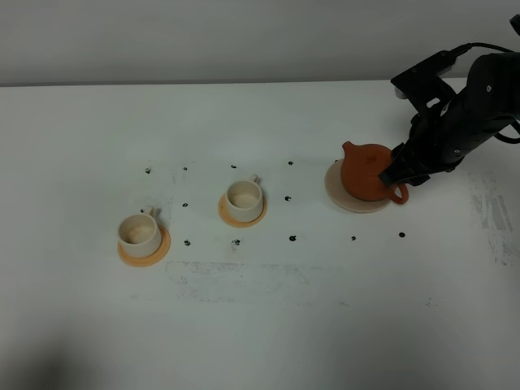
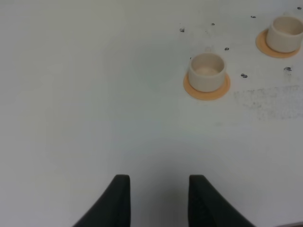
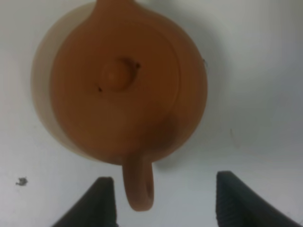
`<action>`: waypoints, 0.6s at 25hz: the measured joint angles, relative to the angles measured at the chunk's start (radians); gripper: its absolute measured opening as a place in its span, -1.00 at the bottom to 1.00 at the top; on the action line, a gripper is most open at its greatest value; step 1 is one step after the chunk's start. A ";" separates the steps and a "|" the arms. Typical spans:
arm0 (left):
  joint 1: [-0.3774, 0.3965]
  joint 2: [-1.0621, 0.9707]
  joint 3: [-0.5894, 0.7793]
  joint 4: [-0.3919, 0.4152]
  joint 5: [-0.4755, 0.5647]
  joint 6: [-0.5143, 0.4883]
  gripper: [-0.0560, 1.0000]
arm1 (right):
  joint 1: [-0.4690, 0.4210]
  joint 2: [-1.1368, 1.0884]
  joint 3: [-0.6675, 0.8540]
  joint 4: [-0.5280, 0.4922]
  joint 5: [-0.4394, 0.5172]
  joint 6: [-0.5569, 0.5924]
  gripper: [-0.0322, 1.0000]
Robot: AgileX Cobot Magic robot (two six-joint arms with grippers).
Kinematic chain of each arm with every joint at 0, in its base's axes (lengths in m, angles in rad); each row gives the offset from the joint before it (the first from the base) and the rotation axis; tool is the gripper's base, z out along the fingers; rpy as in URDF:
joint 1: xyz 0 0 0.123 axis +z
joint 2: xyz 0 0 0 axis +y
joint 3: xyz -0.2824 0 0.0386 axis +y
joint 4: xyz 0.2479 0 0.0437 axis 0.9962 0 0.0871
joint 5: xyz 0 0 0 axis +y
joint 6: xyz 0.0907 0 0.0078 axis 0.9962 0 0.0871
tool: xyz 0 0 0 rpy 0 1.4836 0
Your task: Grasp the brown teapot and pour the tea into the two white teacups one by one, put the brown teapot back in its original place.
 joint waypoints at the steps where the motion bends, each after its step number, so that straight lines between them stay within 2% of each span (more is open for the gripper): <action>1: 0.000 0.000 0.000 0.000 0.000 0.000 -0.31 | 0.000 0.006 -0.001 0.000 0.001 0.000 -0.05; 15: 0.000 0.000 0.000 0.000 0.000 0.000 -0.31 | 0.000 0.066 -0.063 0.000 0.028 -0.003 -0.05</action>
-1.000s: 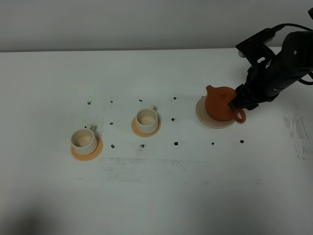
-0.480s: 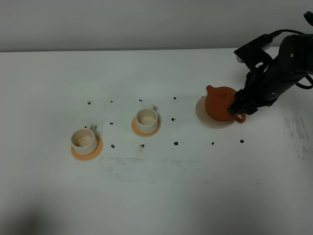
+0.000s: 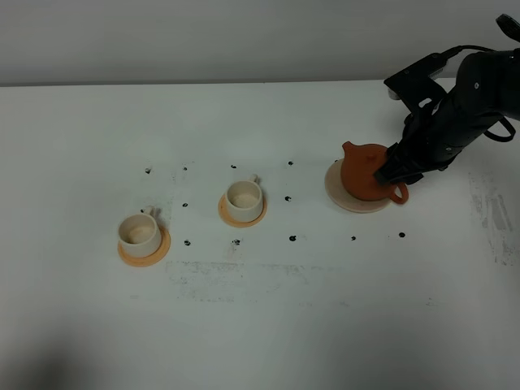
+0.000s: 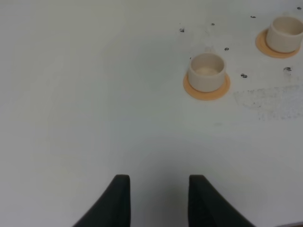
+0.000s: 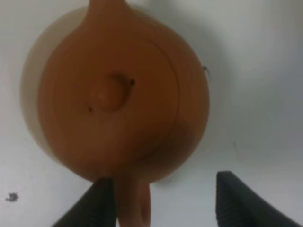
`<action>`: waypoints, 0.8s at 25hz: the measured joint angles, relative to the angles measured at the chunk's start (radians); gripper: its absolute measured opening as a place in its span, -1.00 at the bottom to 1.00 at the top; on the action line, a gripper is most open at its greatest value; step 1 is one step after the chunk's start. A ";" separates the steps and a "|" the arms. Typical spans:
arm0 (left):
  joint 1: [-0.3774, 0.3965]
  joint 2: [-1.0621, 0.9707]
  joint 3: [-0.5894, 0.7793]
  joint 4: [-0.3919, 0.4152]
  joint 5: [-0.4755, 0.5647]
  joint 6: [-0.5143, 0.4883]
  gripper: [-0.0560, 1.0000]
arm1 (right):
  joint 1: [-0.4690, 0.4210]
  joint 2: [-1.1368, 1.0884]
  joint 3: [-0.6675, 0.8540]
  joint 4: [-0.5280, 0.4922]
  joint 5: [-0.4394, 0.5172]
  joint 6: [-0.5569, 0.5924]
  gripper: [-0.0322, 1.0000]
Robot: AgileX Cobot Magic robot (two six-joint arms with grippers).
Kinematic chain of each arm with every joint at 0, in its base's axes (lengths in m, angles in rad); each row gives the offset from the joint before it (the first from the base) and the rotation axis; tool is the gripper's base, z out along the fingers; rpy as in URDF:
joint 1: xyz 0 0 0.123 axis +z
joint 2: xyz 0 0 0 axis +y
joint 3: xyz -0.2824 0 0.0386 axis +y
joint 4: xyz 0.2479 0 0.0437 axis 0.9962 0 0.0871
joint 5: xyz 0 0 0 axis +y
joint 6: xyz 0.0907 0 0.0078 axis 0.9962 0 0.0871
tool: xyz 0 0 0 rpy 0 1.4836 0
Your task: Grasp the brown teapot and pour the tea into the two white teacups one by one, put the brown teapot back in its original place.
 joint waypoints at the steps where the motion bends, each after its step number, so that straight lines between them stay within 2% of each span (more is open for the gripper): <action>1: 0.000 0.000 0.000 0.000 0.000 0.000 -0.31 | 0.000 0.002 -0.001 0.000 0.007 -0.001 -0.05; 10: 0.000 0.000 0.000 0.000 0.000 0.000 -0.31 | 0.000 0.009 -0.003 0.000 0.035 -0.015 -0.05; 20: 0.000 0.000 0.000 0.000 0.000 0.000 -0.31 | 0.000 0.009 -0.003 0.001 0.026 -0.028 -0.05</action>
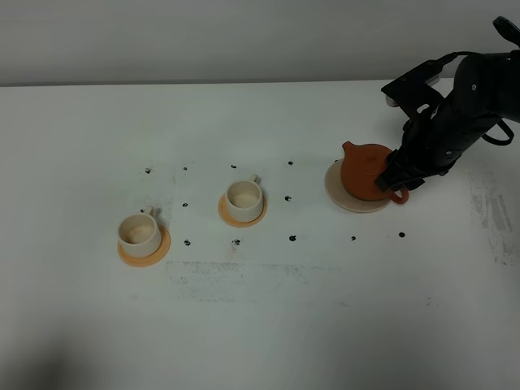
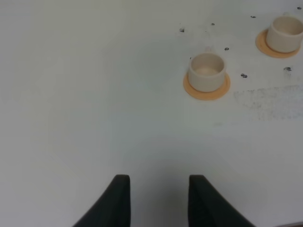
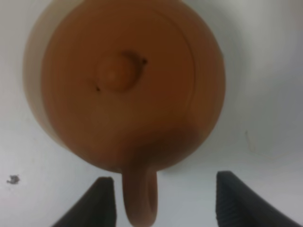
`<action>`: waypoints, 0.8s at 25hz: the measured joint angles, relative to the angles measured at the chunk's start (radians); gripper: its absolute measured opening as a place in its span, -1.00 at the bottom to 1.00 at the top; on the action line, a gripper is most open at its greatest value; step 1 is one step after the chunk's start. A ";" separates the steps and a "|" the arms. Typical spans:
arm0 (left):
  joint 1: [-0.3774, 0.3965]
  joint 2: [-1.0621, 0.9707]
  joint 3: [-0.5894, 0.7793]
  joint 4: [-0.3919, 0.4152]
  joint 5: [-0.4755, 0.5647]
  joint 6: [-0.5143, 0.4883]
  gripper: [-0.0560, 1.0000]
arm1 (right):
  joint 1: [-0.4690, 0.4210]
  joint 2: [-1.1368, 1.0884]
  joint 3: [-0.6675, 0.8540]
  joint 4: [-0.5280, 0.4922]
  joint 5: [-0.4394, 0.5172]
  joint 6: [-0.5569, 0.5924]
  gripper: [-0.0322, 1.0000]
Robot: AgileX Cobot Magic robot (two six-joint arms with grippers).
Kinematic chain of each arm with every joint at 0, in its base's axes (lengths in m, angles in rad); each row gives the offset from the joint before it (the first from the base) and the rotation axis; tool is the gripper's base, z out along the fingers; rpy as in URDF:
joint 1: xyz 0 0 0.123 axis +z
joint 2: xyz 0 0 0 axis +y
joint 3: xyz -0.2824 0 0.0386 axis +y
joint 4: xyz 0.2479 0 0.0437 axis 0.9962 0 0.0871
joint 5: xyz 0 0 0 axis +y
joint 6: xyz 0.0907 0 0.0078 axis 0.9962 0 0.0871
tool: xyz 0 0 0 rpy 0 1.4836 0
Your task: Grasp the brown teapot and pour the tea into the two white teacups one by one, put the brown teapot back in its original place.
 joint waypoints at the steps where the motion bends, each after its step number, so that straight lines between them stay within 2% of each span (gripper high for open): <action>1: 0.000 0.000 0.000 0.000 0.000 0.000 -0.31 | 0.000 0.000 -0.001 0.000 0.000 0.000 -0.05; 20: 0.000 0.000 0.000 0.000 0.000 0.000 -0.31 | 0.000 0.016 -0.002 0.002 0.002 -0.006 -0.05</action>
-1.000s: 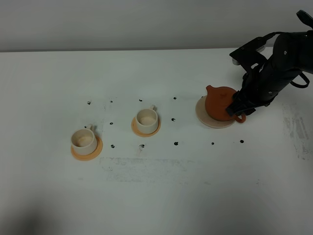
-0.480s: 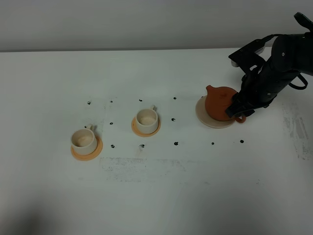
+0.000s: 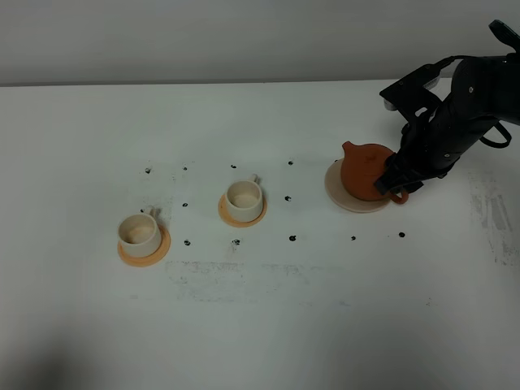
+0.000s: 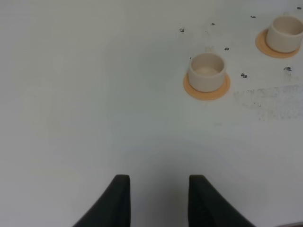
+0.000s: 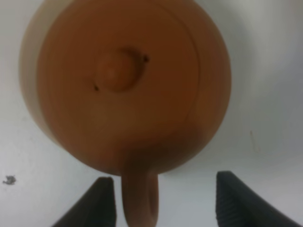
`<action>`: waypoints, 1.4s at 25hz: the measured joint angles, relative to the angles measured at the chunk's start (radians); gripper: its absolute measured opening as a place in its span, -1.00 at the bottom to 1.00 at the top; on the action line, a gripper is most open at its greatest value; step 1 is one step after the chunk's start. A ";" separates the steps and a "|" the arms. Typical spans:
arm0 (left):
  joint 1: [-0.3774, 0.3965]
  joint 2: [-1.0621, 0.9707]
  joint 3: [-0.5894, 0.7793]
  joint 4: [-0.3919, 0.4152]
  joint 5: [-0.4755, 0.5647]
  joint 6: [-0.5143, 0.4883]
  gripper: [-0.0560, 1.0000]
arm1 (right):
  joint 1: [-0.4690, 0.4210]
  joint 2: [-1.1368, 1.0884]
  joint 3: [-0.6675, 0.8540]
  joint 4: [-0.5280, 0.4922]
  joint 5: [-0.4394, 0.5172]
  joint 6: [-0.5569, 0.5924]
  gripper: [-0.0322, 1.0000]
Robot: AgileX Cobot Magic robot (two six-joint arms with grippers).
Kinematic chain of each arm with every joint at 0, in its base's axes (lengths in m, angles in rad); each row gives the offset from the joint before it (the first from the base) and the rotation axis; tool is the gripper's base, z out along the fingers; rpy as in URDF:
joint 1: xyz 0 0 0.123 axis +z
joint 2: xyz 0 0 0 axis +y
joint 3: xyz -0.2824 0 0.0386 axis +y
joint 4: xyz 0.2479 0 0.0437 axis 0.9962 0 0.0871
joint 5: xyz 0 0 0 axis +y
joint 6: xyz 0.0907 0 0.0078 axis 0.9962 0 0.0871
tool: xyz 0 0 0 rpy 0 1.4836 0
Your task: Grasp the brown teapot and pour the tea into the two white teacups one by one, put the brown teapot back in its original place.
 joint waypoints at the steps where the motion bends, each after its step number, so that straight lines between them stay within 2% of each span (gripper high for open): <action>1: 0.000 0.000 0.000 0.000 0.000 0.000 -0.31 | 0.000 0.000 0.000 0.000 0.000 0.000 -0.05; 30: 0.000 0.000 0.000 0.000 0.000 0.000 -0.31 | 0.008 0.022 0.000 0.025 0.014 -0.037 -0.05; 35: 0.000 0.000 0.000 0.000 0.000 0.000 -0.31 | 0.008 0.022 -0.001 0.027 0.011 -0.038 -0.16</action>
